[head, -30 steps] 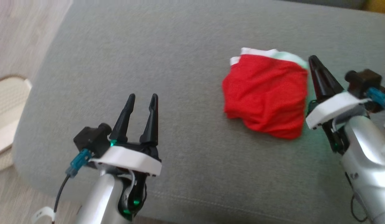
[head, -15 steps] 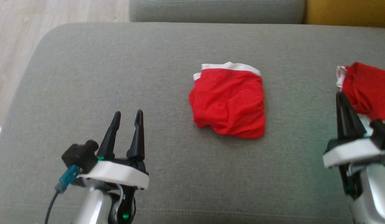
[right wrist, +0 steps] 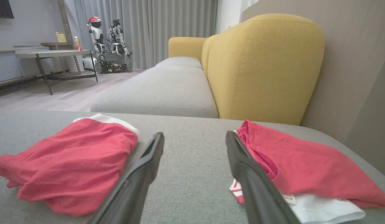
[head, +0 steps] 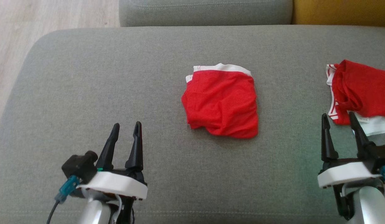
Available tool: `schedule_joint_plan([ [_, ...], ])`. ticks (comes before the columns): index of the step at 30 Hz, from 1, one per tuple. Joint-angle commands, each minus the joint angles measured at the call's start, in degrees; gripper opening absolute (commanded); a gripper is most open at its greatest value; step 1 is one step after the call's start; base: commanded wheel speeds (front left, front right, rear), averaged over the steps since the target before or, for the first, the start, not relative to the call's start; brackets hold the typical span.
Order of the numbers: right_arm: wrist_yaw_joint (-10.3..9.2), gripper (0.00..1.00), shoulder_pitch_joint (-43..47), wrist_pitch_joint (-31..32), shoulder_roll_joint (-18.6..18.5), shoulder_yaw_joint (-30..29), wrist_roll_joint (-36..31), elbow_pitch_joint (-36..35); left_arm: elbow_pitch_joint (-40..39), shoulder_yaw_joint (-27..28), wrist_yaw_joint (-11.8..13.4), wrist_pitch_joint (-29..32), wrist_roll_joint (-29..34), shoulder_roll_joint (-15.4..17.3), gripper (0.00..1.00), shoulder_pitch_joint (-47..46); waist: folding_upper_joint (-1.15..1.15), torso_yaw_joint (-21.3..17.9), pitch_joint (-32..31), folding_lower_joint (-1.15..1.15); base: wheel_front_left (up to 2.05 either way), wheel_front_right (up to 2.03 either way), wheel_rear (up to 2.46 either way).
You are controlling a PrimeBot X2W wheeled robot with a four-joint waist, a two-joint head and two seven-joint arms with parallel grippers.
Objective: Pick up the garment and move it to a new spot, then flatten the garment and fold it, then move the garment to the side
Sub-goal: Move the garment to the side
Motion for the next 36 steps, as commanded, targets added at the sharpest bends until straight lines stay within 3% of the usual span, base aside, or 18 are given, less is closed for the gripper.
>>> schedule_joint_plan([
  [1, -0.04, 1.00, -0.73, -0.60, 0.12, 1.22, -0.46, -1.98, -2.21, 2.06, 0.14, -0.70, 0.56, 0.36, 1.00, -1.68, 0.00, 0.09, -0.16, 0.00, 0.00, 0.00, 0.00],
  [11, -0.04, 1.00, -1.53, -0.60, 0.69, 3.01, 2.95, -0.82, -2.20, 1.19, -0.24, -0.70, 0.84, 0.36, 1.00, -1.92, 0.00, 1.50, 0.41, 0.00, 0.00, 0.00, 0.00],
  [19, -0.04, 1.00, -7.26, 4.41, -0.30, 8.40, 18.28, 3.16, -1.96, -0.48, -0.48, -0.70, 0.82, 0.36, 1.00, -3.31, 0.00, 4.64, 3.77, 0.00, 0.00, 0.00, 0.00],
  [27, -0.04, 1.00, -13.91, 10.03, -3.31, 11.72, 27.21, 10.11, -2.14, -2.69, 0.04, -0.70, 0.01, 0.36, 1.00, -5.37, 0.00, 9.16, 6.85, 0.00, 0.00, 0.00, 0.00],
  [36, -0.04, 1.00, -20.06, 13.31, -5.43, 14.29, 29.06, 19.52, -2.77, -4.12, 0.98, -0.70, -0.72, 0.36, 1.00, -6.32, 0.00, 12.87, 9.22, 0.00, 0.00, 0.00, 0.00],
])
